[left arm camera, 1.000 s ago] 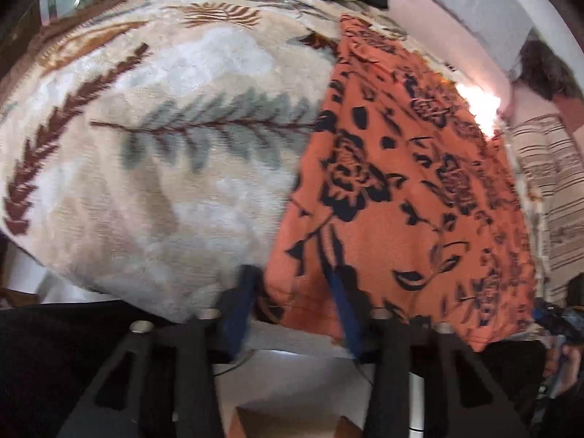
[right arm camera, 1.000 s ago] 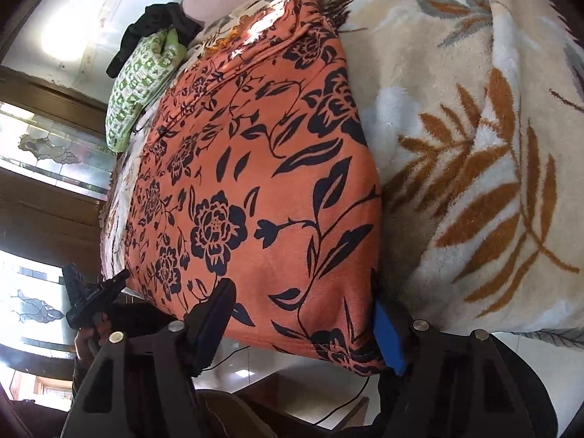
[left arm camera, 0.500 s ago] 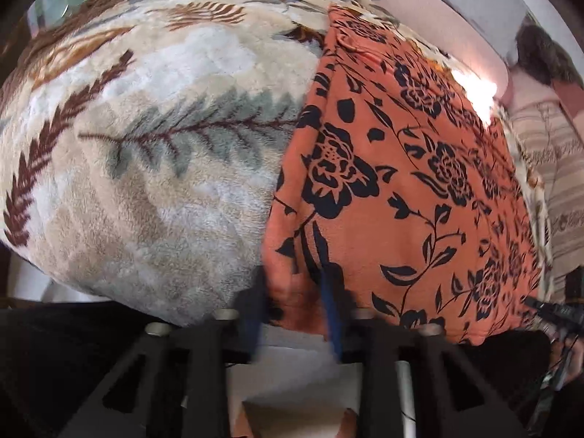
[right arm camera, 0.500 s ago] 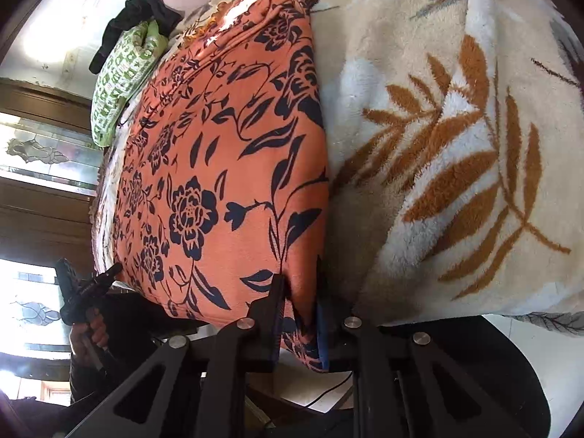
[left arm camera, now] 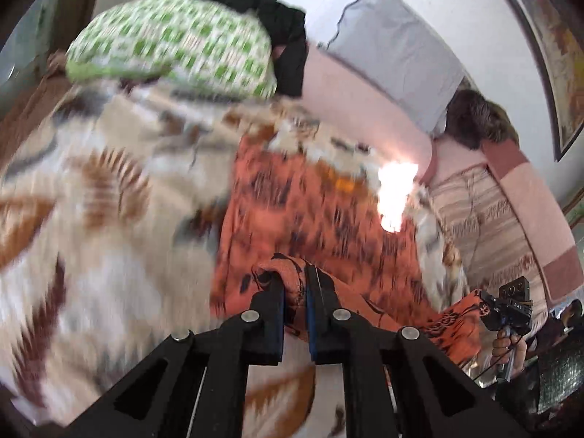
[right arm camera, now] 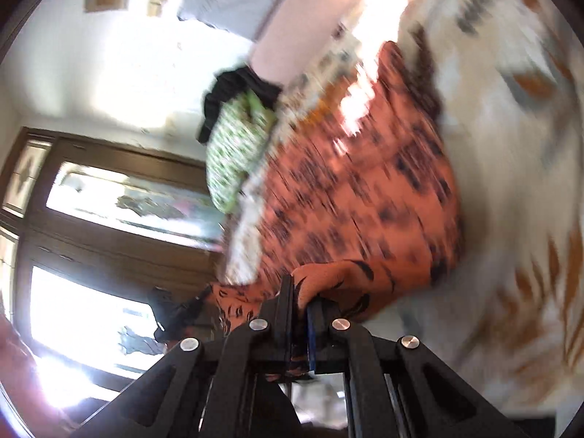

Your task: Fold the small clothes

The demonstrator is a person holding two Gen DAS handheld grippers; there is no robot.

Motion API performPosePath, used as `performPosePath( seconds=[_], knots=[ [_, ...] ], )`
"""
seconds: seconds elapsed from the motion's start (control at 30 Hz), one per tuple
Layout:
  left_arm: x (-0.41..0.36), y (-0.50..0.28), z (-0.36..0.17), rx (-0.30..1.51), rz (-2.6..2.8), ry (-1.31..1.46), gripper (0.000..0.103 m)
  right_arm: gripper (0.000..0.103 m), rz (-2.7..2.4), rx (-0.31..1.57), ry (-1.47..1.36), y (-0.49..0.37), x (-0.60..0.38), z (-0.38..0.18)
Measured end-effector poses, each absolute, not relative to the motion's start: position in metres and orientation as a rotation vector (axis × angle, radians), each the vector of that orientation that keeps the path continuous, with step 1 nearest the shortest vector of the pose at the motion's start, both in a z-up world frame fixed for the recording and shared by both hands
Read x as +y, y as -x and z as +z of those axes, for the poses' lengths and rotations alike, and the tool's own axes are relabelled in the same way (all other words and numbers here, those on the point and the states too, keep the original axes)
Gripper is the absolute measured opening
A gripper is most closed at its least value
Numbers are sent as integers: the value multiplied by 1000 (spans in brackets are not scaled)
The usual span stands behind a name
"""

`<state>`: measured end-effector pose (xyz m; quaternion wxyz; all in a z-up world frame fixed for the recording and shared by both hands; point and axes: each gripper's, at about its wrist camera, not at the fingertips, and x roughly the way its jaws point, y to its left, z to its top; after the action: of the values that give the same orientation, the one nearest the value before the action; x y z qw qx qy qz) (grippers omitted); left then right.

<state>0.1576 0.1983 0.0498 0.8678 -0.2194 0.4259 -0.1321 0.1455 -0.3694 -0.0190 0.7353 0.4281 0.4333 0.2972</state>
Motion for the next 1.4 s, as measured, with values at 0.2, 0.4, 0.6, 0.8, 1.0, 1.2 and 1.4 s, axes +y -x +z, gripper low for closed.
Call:
performPosePath(
  seconds=[0.2, 0.4, 0.6, 0.8, 1.0, 1.2, 1.4],
  knots=[
    [191, -312, 29, 865, -211, 387, 55, 11, 489, 839, -985, -287, -394, -25],
    [216, -347, -41, 959, 46, 408, 77, 103, 273, 988, -932, -318, -388, -104],
    [215, -293, -44, 973, -74, 382, 77, 103, 342, 1004, -812, -283, -386, -96],
    [161, -299, -92, 1128, -137, 241, 64, 76, 388, 1183, -625, -295, -339, -122],
    [145, -301, -48, 1093, -133, 244, 16, 23, 370, 1236, -543, -302, -316, -103],
    [152, -223, 26, 963, -193, 277, 17, 22, 461, 1106, -503, -252, -309, -17],
    [163, -138, -51, 1137, -181, 282, 32, 32, 432, 1207, -585, -156, -328, -60]
  ],
)
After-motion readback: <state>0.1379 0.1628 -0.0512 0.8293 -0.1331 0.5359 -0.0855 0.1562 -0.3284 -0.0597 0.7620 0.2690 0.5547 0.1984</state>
